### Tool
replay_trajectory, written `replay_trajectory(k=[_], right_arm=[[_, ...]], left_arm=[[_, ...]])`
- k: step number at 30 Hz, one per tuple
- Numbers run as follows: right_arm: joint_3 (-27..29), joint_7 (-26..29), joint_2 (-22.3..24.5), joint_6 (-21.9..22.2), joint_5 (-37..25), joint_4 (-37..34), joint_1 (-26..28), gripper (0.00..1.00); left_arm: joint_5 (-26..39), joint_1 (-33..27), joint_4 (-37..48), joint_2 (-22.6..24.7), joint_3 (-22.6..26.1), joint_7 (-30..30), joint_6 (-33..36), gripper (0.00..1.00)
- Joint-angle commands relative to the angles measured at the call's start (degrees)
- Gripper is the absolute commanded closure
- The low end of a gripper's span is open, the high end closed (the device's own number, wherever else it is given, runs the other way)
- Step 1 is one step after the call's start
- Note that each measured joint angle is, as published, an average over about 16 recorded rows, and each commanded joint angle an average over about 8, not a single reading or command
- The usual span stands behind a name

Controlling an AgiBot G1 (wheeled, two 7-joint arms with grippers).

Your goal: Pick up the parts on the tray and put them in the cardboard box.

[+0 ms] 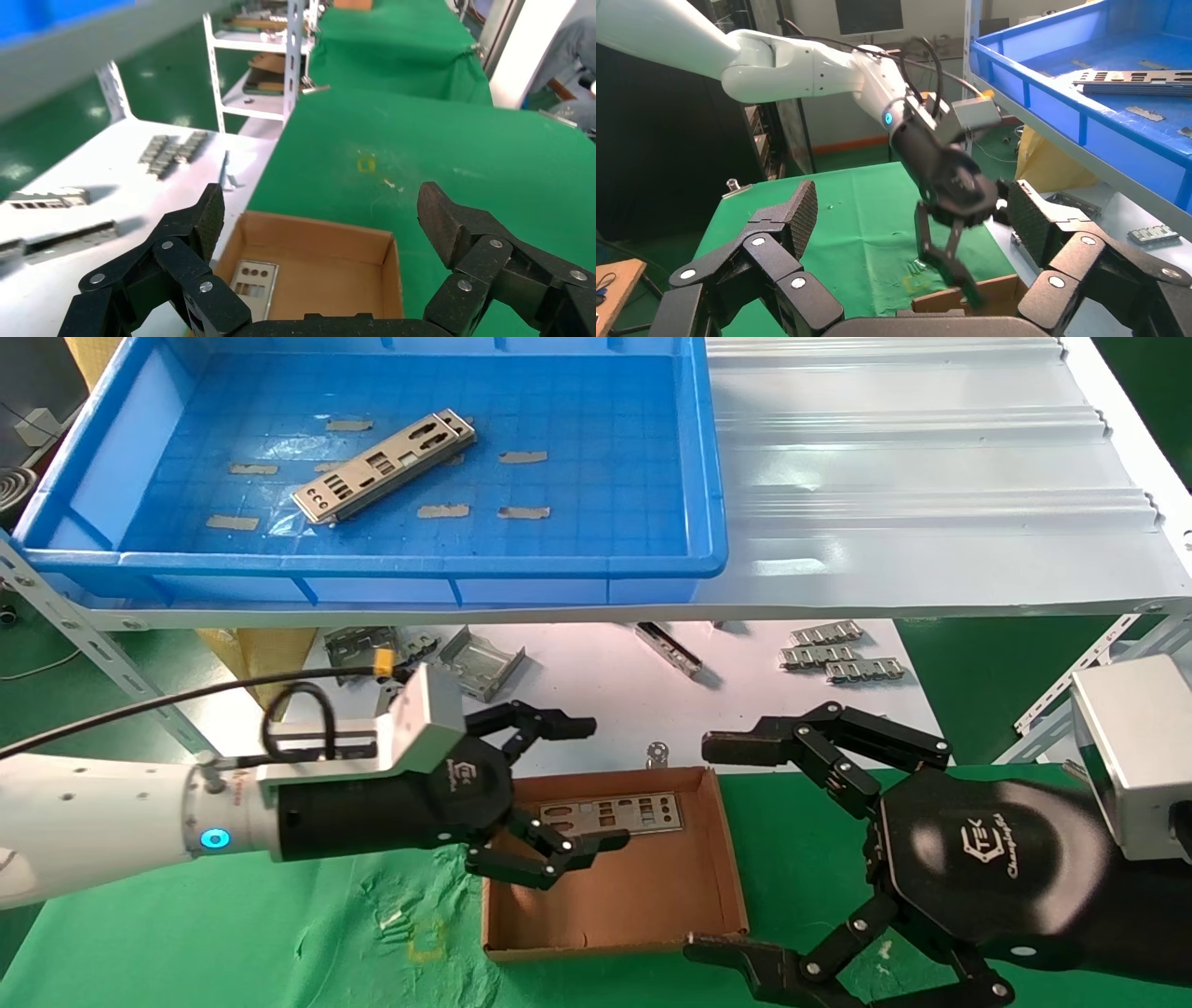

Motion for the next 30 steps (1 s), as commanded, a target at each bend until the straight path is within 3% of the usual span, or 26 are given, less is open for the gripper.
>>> replay_trajectory(k=[1, 30], right_arm=[[0.00, 0.00, 0.00, 0.00, 0.00, 0.00, 0.00, 0.00], [-0.02, -0.01, 0.01, 0.01, 0.01, 0.00, 0.01, 0.00]], left_arm=[[-0.95, 0.68, -1.58, -1.23, -0.58, -0.83, 0.28, 0.00], [-14.71, 10.56, -24.41, -18.98, -8.95, -12.76, 4.26, 0.00]])
